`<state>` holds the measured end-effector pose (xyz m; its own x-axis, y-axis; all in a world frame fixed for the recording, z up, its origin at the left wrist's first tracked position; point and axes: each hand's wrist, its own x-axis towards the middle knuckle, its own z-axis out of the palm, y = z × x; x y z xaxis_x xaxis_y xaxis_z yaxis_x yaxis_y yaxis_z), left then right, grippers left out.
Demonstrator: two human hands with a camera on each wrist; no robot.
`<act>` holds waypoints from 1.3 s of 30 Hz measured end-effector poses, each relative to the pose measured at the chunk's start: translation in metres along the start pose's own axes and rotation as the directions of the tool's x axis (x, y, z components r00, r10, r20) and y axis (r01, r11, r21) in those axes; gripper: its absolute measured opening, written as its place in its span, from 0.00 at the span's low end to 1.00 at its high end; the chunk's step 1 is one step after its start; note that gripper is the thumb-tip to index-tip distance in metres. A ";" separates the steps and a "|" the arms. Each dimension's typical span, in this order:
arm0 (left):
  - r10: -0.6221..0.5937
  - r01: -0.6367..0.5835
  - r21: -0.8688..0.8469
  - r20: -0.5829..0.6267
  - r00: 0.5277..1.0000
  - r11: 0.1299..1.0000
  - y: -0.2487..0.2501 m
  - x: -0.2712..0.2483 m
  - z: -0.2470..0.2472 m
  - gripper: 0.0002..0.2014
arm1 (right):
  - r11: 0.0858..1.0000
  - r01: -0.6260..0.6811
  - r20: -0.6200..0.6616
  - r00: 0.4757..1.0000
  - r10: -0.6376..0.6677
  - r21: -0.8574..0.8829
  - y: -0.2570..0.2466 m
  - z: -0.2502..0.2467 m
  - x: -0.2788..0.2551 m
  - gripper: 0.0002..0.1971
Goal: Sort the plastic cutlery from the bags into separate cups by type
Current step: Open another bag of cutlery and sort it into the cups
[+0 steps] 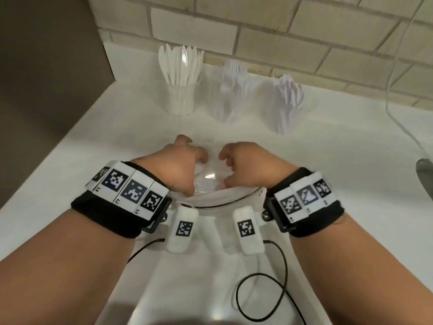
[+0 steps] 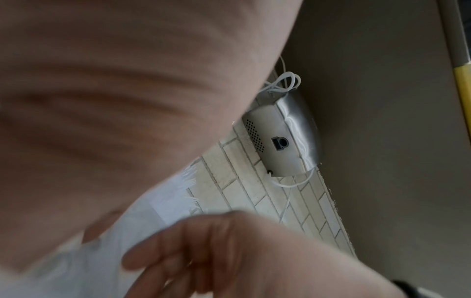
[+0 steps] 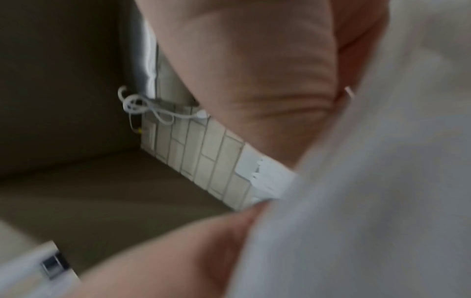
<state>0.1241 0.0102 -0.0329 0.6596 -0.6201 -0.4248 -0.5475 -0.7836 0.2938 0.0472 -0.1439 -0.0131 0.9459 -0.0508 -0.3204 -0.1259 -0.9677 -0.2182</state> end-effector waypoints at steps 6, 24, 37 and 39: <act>-0.068 0.068 -0.022 -0.007 0.998 0.997 -0.007 -0.005 -0.003 0.32 | 0.996 -0.047 0.134 0.989 0.057 -0.080 0.001 0.019 0.005 0.39; -0.004 -0.002 0.109 0.053 0.999 0.994 0.005 -0.014 0.008 0.61 | 0.993 -0.005 0.160 0.987 0.024 -0.120 -0.001 0.028 0.006 0.29; 0.002 -0.005 0.157 0.018 1.000 0.988 0.010 -0.019 0.013 0.66 | 0.986 0.035 0.050 0.998 -0.027 -0.163 0.002 0.028 0.009 0.13; -0.013 0.010 0.159 0.019 1.000 0.987 0.008 -0.019 0.014 0.70 | 0.991 0.079 0.103 0.992 -0.068 -0.105 0.004 0.024 0.006 0.15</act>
<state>0.0998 0.0160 -0.0346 0.6566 -0.6091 -0.4448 -0.6162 -0.7733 0.1494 0.0449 -0.1424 -0.0377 0.9165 0.0408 -0.3979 -0.0189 -0.9892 -0.1450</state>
